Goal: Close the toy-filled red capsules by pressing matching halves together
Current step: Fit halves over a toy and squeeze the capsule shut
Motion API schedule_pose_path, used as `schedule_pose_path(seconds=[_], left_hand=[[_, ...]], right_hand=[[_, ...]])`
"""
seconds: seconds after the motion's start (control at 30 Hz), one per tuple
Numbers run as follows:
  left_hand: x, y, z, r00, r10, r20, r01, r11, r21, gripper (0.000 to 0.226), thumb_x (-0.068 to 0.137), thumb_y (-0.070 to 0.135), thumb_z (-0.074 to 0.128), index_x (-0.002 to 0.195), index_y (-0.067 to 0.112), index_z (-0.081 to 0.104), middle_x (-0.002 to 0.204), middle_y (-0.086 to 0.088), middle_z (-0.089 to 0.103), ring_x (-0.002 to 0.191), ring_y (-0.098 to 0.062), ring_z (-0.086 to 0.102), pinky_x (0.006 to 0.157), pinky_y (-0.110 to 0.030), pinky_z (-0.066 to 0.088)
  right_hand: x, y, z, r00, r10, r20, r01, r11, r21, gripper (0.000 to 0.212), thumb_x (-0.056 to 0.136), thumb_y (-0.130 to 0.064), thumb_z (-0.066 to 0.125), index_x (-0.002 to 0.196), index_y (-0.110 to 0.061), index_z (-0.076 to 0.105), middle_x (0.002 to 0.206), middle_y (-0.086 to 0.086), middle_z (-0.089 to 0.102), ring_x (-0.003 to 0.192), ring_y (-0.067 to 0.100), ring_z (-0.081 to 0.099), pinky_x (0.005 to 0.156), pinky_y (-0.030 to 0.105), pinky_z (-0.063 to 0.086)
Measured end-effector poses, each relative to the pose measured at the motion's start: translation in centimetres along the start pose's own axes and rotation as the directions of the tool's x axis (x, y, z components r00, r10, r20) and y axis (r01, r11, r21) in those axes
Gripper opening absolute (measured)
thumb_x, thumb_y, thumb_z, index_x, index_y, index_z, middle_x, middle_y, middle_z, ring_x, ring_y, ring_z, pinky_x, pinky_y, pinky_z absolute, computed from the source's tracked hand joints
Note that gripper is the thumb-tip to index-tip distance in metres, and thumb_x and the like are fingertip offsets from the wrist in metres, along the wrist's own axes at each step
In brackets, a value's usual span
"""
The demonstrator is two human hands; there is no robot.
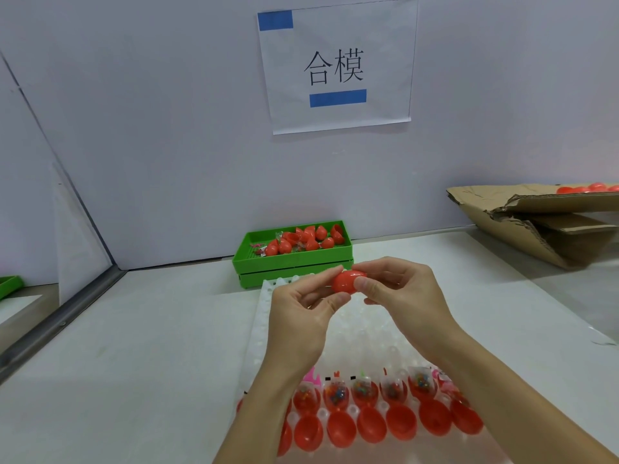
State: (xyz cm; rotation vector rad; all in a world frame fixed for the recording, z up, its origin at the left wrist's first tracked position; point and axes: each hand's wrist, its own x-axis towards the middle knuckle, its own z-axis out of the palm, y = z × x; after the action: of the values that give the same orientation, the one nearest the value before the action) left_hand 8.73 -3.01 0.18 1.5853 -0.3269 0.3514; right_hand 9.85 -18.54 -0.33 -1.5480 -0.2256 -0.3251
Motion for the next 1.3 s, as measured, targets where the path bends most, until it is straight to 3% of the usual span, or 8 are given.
schedule_pose_path(seconds=[0.43, 0.63, 0.87, 0.97, 1.07, 1.13, 1.3], left_hand=[[0.0, -0.1, 0.2, 0.994, -0.030, -0.107, 0.030, 1.000, 0.002, 0.041, 0.076, -0.006, 0.076, 0.085, 0.033, 0.076, 0.079, 0.011, 0.077, 0.075, -0.010, 0.073, 0.067, -0.014, 0.055], [0.1, -0.4, 0.1, 0.998, 0.031, -0.059, -0.021, 0.987, 0.158, 0.035, 0.080, -0.014, 0.070, 0.100, 0.014, 0.077, 0.072, 0.011, 0.073, 0.075, 0.001, 0.067, 0.067, -0.010, 0.053], [0.2, -0.8, 0.0, 0.997, 0.073, 0.003, -0.071, 0.968, 0.242, 0.035, 0.081, -0.011, 0.071, 0.110, 0.008, 0.074, 0.082, 0.001, 0.069, 0.084, -0.016, 0.065, 0.079, -0.023, 0.058], [0.2, -0.9, 0.0, 0.997, 0.073, -0.009, -0.069, 0.971, 0.230, 0.036, 0.082, -0.013, 0.069, 0.110, 0.010, 0.075, 0.084, 0.002, 0.068, 0.083, -0.009, 0.065, 0.075, -0.016, 0.056], [0.1, -1.0, 0.5, 0.998, 0.069, -0.014, -0.065, 0.975, 0.212, 0.033, 0.085, -0.005, 0.071, 0.113, 0.013, 0.074, 0.091, 0.004, 0.069, 0.087, -0.003, 0.064, 0.080, -0.017, 0.055], [0.1, -0.9, 0.6, 0.999, 0.038, -0.006, -0.037, 0.982, 0.187, 0.029, 0.088, 0.002, 0.071, 0.113, 0.015, 0.073, 0.097, 0.003, 0.071, 0.093, -0.005, 0.067, 0.085, -0.020, 0.056], [0.2, -0.5, 0.0, 0.999, -0.025, 0.024, 0.024, 0.998, 0.057, 0.024, 0.088, 0.007, 0.073, 0.102, 0.026, 0.073, 0.092, 0.002, 0.076, 0.089, -0.014, 0.072, 0.081, -0.022, 0.057]], right_hand=[[-0.2, 0.2, 0.6, 0.999, -0.034, 0.010, 0.034, 0.999, 0.000, 0.012, 0.078, -0.007, 0.079, 0.085, -0.016, 0.076, 0.072, -0.003, 0.075, 0.063, 0.008, 0.067, 0.064, 0.017, 0.054], [-0.3, -0.1, 0.6, 0.999, -0.035, 0.017, 0.036, 0.997, -0.065, 0.021, 0.078, 0.000, 0.079, 0.078, -0.020, 0.075, 0.069, -0.006, 0.074, 0.060, 0.008, 0.067, 0.061, 0.017, 0.054], [-0.3, -0.3, 0.6, 0.999, -0.045, 0.028, 0.049, 0.990, -0.134, 0.026, 0.079, 0.004, 0.078, 0.077, -0.023, 0.075, 0.069, -0.007, 0.074, 0.060, 0.009, 0.068, 0.061, 0.017, 0.055], [-0.2, -0.4, 0.6, 0.998, -0.047, 0.033, 0.051, 0.988, -0.148, 0.025, 0.080, 0.003, 0.078, 0.078, -0.022, 0.075, 0.070, -0.007, 0.074, 0.061, 0.009, 0.068, 0.061, 0.016, 0.054], [0.0, -0.6, 0.4, 0.997, -0.067, 0.029, 0.070, 0.990, -0.123, 0.021, 0.081, 0.001, 0.077, 0.080, -0.020, 0.076, 0.070, -0.005, 0.074, 0.060, 0.006, 0.067, 0.062, 0.015, 0.053], [0.1, -0.6, 0.3, 0.996, -0.085, 0.035, 0.089, 0.987, -0.132, 0.015, 0.081, -0.003, 0.078, 0.084, -0.018, 0.077, 0.072, -0.004, 0.075, 0.064, 0.007, 0.068, 0.064, 0.016, 0.055], [0.2, -0.5, 0.3, 0.995, -0.083, 0.050, 0.089, 0.990, -0.114, 0.012, 0.088, -0.012, 0.073, 0.093, -0.022, 0.077, 0.079, -0.003, 0.077, 0.073, 0.013, 0.073, 0.067, 0.019, 0.057]])
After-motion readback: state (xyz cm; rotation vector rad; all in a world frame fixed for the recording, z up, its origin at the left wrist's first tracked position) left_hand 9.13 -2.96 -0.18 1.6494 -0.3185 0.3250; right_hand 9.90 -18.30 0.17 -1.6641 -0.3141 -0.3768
